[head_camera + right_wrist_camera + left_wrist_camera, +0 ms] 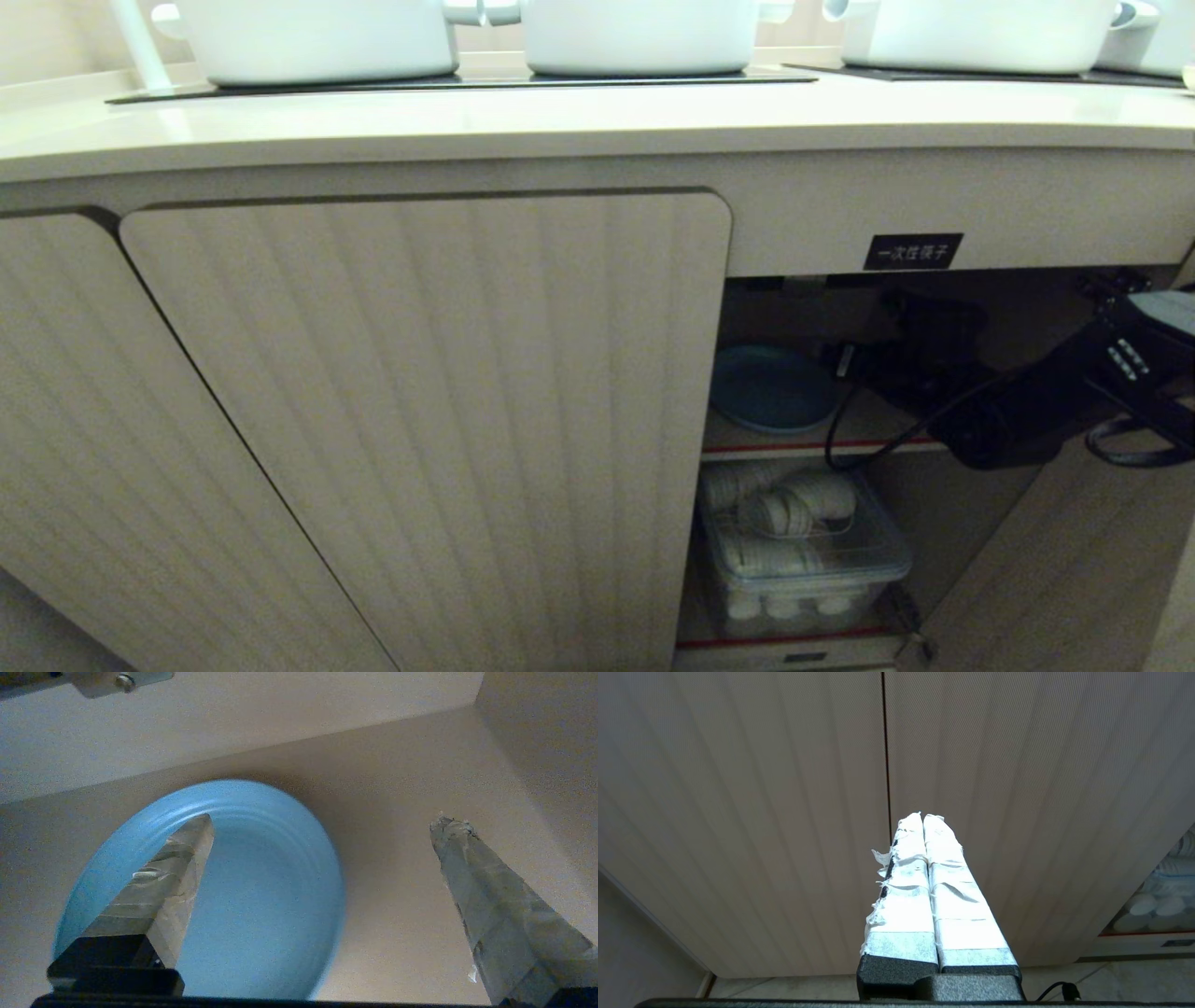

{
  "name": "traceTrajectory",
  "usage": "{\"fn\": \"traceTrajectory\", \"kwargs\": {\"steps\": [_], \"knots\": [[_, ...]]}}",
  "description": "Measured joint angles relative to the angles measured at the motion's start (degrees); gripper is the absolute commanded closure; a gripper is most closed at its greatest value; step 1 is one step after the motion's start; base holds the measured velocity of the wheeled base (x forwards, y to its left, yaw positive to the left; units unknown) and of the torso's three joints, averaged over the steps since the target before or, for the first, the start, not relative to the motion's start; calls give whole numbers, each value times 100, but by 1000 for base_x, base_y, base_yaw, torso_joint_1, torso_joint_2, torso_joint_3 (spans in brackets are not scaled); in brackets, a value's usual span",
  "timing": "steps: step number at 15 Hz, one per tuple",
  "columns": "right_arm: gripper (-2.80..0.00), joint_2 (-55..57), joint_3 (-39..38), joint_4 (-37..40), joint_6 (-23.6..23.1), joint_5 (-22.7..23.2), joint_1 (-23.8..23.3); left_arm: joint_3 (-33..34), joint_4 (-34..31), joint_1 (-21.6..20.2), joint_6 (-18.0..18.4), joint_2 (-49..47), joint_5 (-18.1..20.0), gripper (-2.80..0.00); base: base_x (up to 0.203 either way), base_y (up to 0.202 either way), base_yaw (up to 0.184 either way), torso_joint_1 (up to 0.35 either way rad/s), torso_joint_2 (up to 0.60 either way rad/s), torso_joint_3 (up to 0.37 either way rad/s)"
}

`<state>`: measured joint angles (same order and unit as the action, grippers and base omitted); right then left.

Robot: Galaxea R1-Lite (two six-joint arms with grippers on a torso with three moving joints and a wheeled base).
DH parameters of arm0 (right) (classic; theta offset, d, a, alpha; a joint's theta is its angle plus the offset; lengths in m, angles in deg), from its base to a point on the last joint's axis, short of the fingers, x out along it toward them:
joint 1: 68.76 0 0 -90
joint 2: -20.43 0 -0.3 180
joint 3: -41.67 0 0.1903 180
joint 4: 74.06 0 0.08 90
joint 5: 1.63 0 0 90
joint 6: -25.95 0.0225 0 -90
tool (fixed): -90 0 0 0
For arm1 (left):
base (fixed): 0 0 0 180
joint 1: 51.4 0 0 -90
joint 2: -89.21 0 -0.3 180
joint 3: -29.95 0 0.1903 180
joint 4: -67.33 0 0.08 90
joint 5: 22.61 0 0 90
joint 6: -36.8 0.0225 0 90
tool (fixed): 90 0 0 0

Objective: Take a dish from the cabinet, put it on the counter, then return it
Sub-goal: Put it back into the cabinet, then close the cabinet door

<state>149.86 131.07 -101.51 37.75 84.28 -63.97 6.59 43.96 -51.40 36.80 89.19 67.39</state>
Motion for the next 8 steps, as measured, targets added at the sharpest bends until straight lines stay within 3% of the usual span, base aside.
{"fn": "traceTrajectory", "kwargs": {"steps": [3, 4, 8], "knots": [[-280, -41, -393, -573, -202, 5, 6, 0, 0, 0, 0, 0, 2, 0, 0, 0, 0, 0, 0, 0], [0, -49, -510, -762, -209, 7, 6, 0, 0, 0, 0, 0, 0, 0, 0, 0, 0, 0, 0, 0], [0, -142, -936, -1215, -216, 13, 11, 0, 0, 0, 0, 0, 0, 0, 0, 0, 0, 0, 0, 0]]}}
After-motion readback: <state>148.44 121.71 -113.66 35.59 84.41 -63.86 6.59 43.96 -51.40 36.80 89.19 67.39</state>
